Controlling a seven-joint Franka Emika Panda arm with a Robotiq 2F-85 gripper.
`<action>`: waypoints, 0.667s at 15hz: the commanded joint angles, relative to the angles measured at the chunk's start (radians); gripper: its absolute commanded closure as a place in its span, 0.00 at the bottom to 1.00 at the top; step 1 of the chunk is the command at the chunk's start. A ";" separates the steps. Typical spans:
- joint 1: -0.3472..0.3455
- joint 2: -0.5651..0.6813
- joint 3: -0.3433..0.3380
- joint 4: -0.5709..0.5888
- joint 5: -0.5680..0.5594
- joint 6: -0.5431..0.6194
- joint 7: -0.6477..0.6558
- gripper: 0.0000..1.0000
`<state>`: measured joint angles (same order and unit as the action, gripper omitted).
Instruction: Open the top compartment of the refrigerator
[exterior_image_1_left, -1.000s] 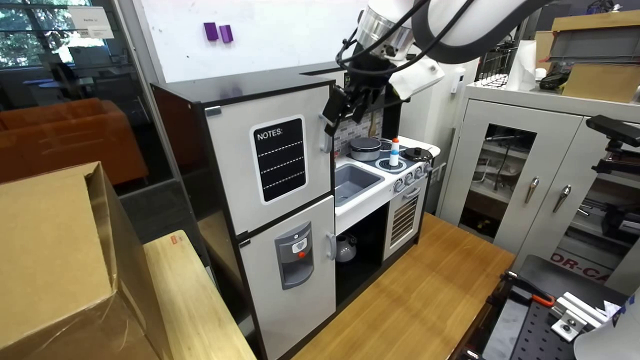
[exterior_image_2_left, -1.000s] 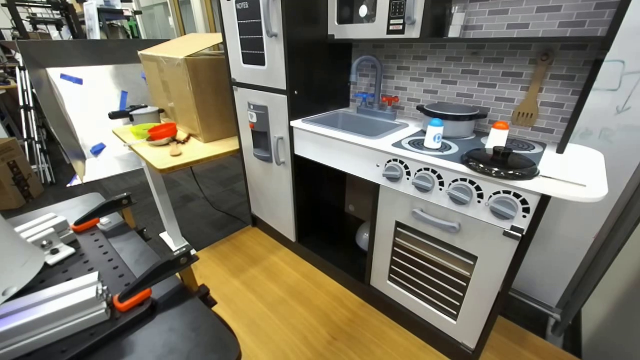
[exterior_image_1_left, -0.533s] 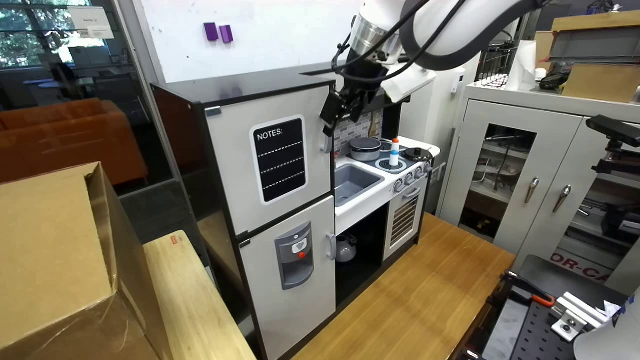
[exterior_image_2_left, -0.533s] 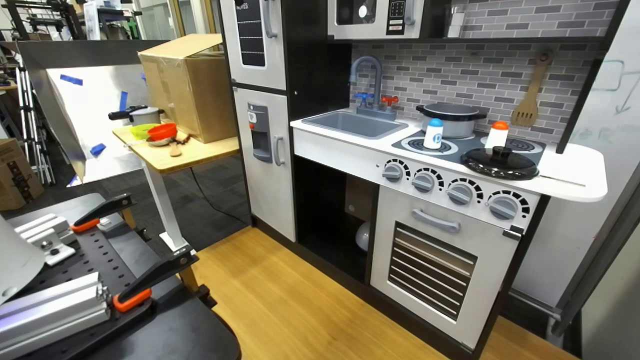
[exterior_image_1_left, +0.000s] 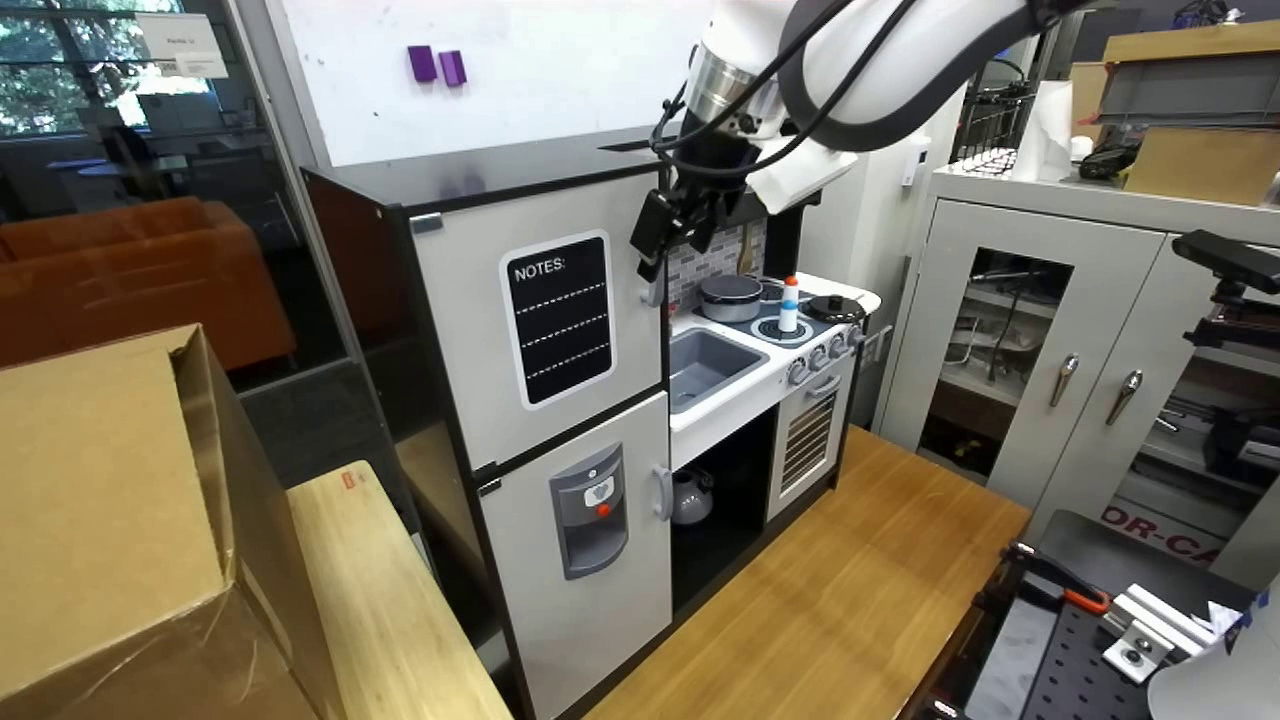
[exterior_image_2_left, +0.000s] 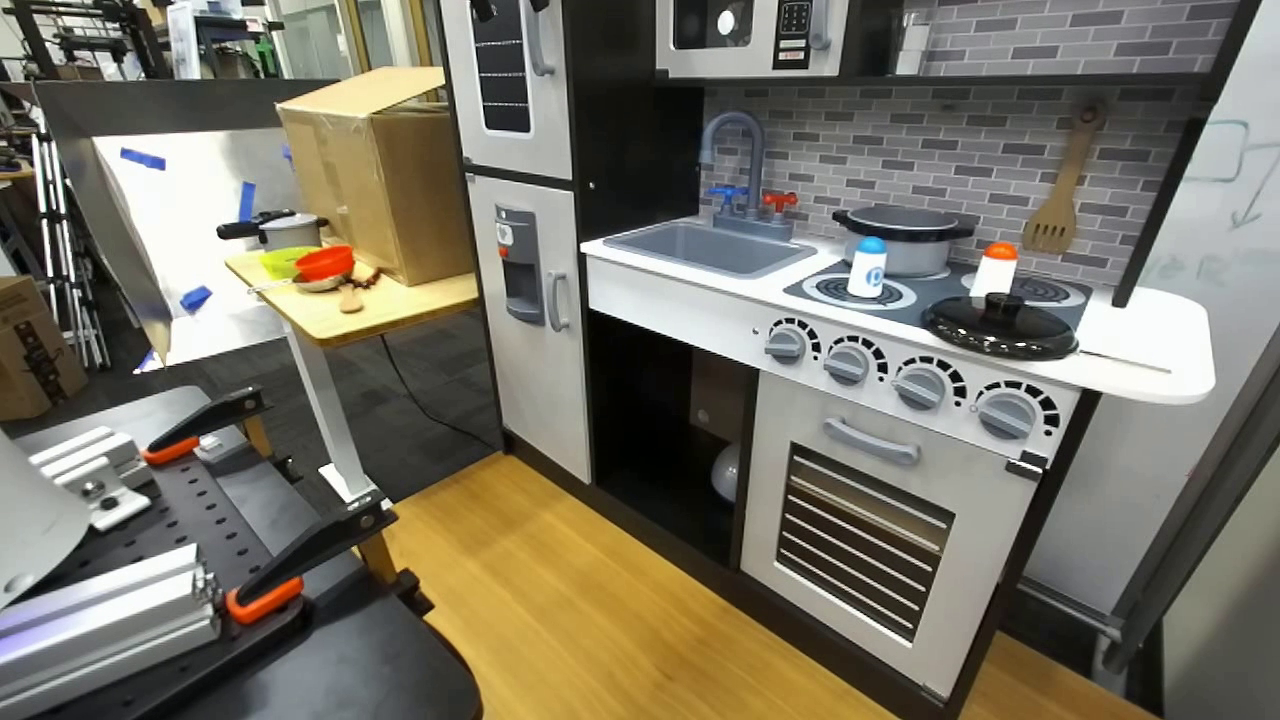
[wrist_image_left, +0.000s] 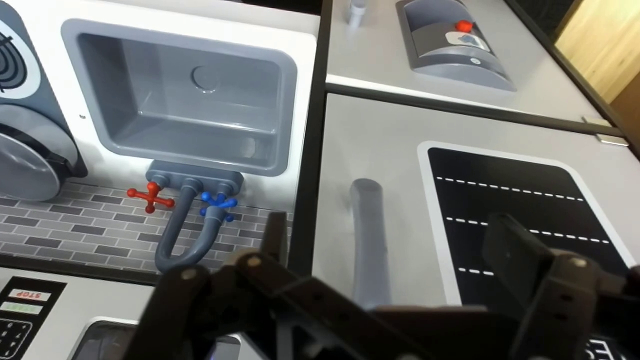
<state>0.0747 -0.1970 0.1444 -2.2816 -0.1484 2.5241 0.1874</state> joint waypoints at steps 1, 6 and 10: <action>-0.006 0.023 0.013 0.029 -0.026 -0.035 0.030 0.00; -0.003 0.036 0.025 0.043 -0.035 -0.075 0.060 0.00; -0.001 0.058 0.033 0.072 -0.050 -0.079 0.086 0.00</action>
<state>0.0763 -0.1689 0.1697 -2.2546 -0.1641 2.4753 0.2383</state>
